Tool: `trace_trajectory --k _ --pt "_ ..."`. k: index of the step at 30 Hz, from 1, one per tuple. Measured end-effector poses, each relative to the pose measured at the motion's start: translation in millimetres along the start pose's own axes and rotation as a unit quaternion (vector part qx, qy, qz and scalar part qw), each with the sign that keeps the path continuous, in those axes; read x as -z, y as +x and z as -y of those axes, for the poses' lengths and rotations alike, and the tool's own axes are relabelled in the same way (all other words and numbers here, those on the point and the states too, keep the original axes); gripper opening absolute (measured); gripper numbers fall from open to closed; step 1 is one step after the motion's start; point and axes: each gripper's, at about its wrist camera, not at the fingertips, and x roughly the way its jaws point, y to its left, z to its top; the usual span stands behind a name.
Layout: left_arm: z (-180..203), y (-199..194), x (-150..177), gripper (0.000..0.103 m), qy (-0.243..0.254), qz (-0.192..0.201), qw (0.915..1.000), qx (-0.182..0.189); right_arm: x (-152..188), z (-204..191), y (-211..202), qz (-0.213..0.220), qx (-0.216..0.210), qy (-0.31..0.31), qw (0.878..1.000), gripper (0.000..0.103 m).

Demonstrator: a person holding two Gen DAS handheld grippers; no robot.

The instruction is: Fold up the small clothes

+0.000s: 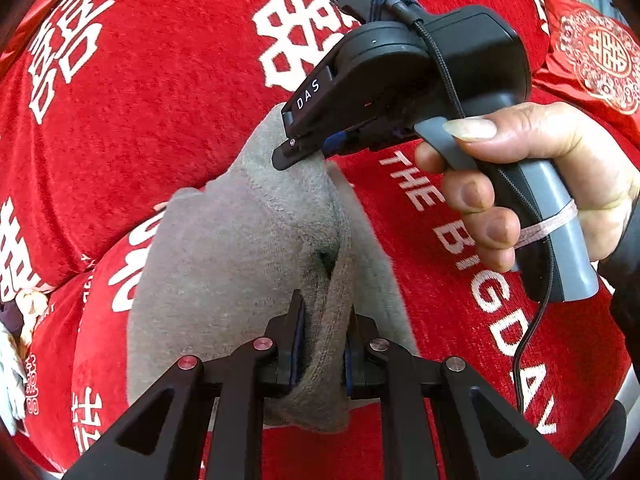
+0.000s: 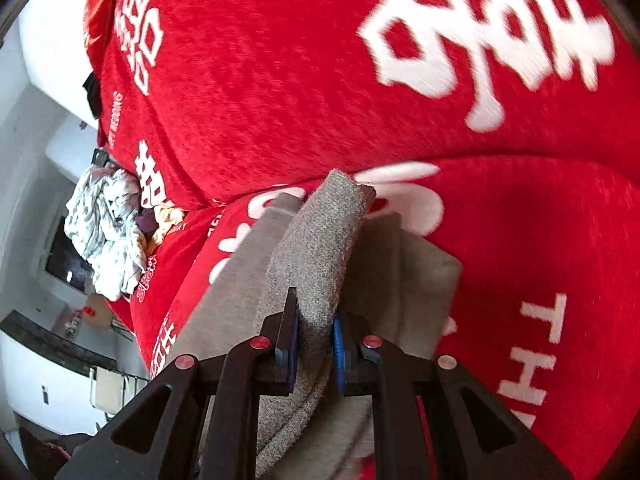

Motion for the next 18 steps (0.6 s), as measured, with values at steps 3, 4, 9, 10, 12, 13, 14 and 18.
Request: trace_trajectory --k 3,4,9,10,12,13,14,18 --pt "6 7 1 0.016 0.003 -0.009 1.0000 -0.001 6 13 1 0.002 -0.004 0.013 1.000 0.015" --pt "6 8 1 0.016 0.003 -0.010 0.9999 -0.001 8 18 3 0.000 -0.004 0.018 1.000 0.015" --pt "7 12 2 0.016 -0.001 -0.008 1.0000 0.001 14 31 5 0.001 -0.010 0.036 0.999 0.015" --pt "7 12 3 0.017 -0.002 -0.008 1.0000 0.003 14 32 5 0.001 -0.009 0.037 0.999 0.015" --pt "4 10 4 0.017 -0.004 -0.005 1.0000 0.008 15 31 4 0.000 -0.005 0.038 0.999 0.015" --pt "3 9 5 0.022 -0.006 -0.005 0.9999 0.013 15 29 2 0.000 -0.001 0.037 0.999 0.016" --pt "1 7 5 0.040 -0.009 -0.006 0.9997 0.023 15 27 0 -0.001 0.004 0.038 0.999 0.016" --pt "-14 -15 8 0.083 -0.043 0.017 0.9969 0.063 13 27 -8 -0.003 0.024 0.062 0.998 0.022"
